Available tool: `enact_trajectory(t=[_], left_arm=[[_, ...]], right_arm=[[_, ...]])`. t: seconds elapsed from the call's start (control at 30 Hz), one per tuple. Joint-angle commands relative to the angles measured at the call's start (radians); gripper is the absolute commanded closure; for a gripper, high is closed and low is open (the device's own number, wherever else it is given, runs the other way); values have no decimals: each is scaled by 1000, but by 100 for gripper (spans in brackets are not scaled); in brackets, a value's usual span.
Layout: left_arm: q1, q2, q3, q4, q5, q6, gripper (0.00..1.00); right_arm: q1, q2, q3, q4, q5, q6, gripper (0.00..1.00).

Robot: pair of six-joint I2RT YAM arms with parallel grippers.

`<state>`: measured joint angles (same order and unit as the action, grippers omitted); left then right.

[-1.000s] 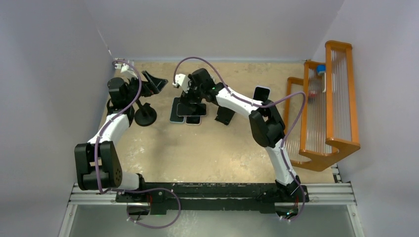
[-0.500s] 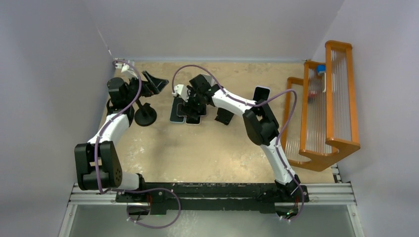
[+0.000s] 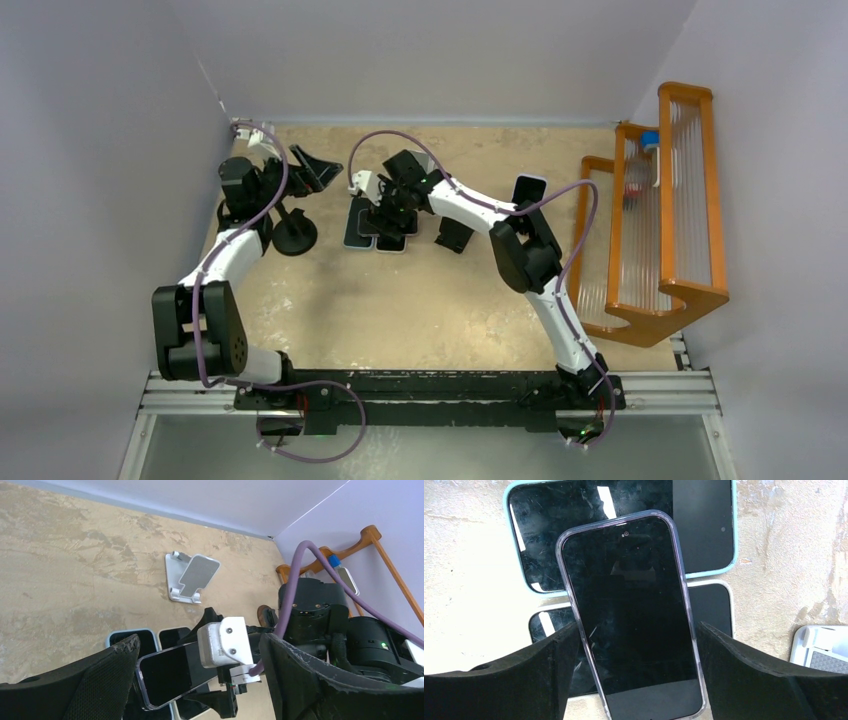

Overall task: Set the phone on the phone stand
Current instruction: Pick up the phone at the center of the board.

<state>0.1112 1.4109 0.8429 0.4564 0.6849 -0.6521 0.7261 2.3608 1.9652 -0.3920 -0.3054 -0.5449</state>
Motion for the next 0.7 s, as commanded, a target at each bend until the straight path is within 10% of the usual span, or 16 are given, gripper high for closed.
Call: enact_trajectory(t=[0.0,0.27,0.67], left_arm=[[11,42,24,36,19,-11,12],[9,153,57,41,48,-38,14],[-70,291,130,-39,68,31,18]], right_arm=[[3,-8,-5,-53,-44,-10,19],[3,-55,-103,20,-57,31,35],[3,-309,-461,663,42,282,48]])
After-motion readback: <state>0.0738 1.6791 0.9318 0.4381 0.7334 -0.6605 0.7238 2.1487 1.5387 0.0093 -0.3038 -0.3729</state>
